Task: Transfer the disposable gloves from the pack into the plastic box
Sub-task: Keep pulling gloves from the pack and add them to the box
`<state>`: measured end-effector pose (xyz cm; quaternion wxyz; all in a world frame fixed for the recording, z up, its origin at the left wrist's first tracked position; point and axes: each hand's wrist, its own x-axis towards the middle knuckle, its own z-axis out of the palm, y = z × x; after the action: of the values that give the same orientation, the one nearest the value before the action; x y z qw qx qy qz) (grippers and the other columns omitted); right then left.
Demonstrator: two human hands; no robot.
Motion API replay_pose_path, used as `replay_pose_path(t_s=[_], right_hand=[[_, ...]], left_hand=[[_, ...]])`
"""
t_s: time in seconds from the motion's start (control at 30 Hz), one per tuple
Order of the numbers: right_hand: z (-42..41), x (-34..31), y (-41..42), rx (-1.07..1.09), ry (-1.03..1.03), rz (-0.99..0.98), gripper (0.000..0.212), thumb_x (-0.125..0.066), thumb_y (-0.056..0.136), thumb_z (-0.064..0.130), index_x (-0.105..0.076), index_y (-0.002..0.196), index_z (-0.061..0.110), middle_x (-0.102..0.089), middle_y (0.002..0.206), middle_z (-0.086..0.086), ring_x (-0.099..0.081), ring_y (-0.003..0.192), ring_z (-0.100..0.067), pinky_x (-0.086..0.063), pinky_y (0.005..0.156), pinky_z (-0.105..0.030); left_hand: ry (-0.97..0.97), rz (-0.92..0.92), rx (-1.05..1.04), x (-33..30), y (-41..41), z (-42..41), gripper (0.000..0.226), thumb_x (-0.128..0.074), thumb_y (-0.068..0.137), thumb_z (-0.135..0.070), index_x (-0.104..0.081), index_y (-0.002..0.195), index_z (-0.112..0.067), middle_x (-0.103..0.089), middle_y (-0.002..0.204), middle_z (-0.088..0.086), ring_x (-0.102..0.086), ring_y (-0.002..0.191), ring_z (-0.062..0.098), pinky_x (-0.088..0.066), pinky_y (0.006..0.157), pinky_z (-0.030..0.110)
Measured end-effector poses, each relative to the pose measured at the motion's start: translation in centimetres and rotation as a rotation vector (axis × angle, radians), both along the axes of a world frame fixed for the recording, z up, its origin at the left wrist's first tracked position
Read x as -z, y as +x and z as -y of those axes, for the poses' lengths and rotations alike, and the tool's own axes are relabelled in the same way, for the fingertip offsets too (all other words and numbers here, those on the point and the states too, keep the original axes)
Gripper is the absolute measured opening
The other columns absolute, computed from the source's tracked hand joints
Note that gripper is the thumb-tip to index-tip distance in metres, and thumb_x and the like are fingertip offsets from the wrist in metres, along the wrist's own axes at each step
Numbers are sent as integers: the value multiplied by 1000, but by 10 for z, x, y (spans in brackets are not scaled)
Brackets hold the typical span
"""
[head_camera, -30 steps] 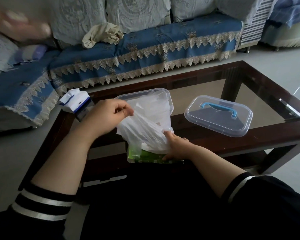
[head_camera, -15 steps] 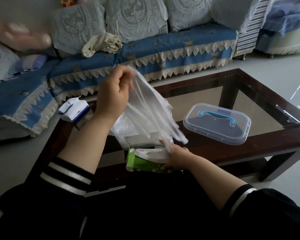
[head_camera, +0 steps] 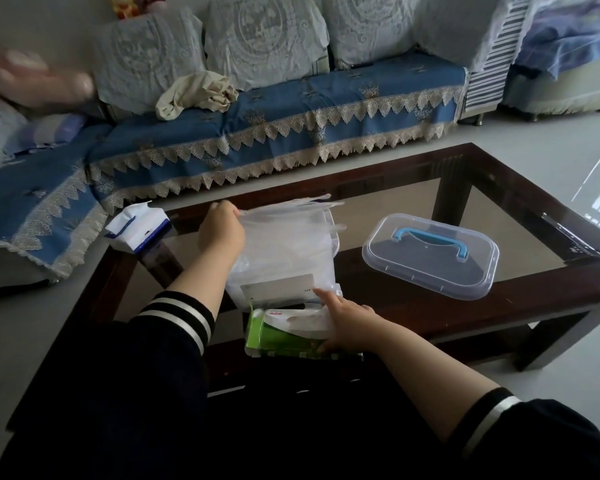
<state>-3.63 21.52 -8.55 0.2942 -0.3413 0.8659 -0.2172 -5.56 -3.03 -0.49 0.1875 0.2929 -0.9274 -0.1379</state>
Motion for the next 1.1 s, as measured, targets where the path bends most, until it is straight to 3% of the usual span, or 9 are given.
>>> replay_pose_path(t_s=[0.17, 0.4, 0.5, 0.63, 0.73, 0.8, 0.87, 0.97, 1.1], right_hand=[[0, 2, -2, -17, -5, 3, 98, -78, 76, 36, -13, 149, 30, -25, 155, -1, -26, 141, -27, -8, 115, -57], [0, -1, 1, 0, -7, -12, 78, -73, 76, 51, -32, 141, 36, -27, 150, 1, -32, 135, -26, -13, 115, -55], [0, -1, 1, 43, -90, -33, 66, -69, 77, 56, -43, 135, 38, -33, 147, 4, -38, 131, -23, -23, 113, -51], [-1, -1, 4, 216, -314, -14, 46, -66, 81, 54, -57, 117, 28, -52, 127, 5, -54, 110, -14, -45, 95, -34], [0, -4, 6, 524, -403, -141, 35, -62, 88, 47, -51, 103, 17, -56, 107, 0, -55, 91, -16, -39, 74, -28], [-1, -1, 1, 683, -318, -126, 45, -54, 90, 52, -48, 109, 12, -53, 115, -6, -55, 95, -21, -39, 76, -31], [-1, 3, -7, 658, -126, -29, 64, -48, 86, 65, -51, 116, 9, -55, 116, -9, -55, 108, -28, -44, 85, -36], [2, 11, -11, 479, -9, 91, 45, -55, 80, 69, -62, 76, 25, -64, 87, -2, -61, 103, -30, -47, 87, -37], [9, 8, -10, 554, -206, 36, 37, -63, 62, 72, -66, 62, 36, -69, 87, 6, -59, 101, -28, -50, 90, -47]], left_hand=[[-147, 405, 21, 12, 6, -3, 54, -53, 97, -43, -46, 137, -7, -44, 138, 15, -52, 119, 35, -47, 88, 43], [-266, 553, 26, 1, 21, -6, 73, -54, 84, -69, -52, 137, -18, -35, 145, 15, -27, 132, 35, -37, 103, 43], [-267, 245, 54, -3, 38, -13, 49, -55, 90, -56, -63, 124, -22, -27, 155, 14, -21, 141, 37, -28, 111, 49], [-401, -439, 594, 10, 78, -43, 32, -50, 97, -32, -67, 89, -6, -65, 93, 10, -60, 83, 23, -52, 70, 33], [-228, -203, 838, 33, 104, -67, 32, -56, 93, -38, -71, 91, -10, -68, 81, 1, -62, 68, 13, -54, 60, 27], [-68, 149, 762, 49, 110, -72, 41, -60, 91, -43, -64, 123, -18, -67, 116, 1, -64, 102, 17, -55, 85, 37], [36, 451, 682, 60, 110, -72, 67, -61, 91, -45, -34, 149, -25, -43, 150, -2, -40, 136, 18, -36, 110, 36], [15, 542, 673, 69, 109, -73, 80, -59, 89, -55, -19, 154, -29, -27, 158, -8, -24, 144, 16, -22, 116, 39], [11, 526, 677, 80, 108, -75, 72, -59, 88, -57, -32, 149, -32, -37, 151, -8, -27, 139, 18, -24, 114, 41]])
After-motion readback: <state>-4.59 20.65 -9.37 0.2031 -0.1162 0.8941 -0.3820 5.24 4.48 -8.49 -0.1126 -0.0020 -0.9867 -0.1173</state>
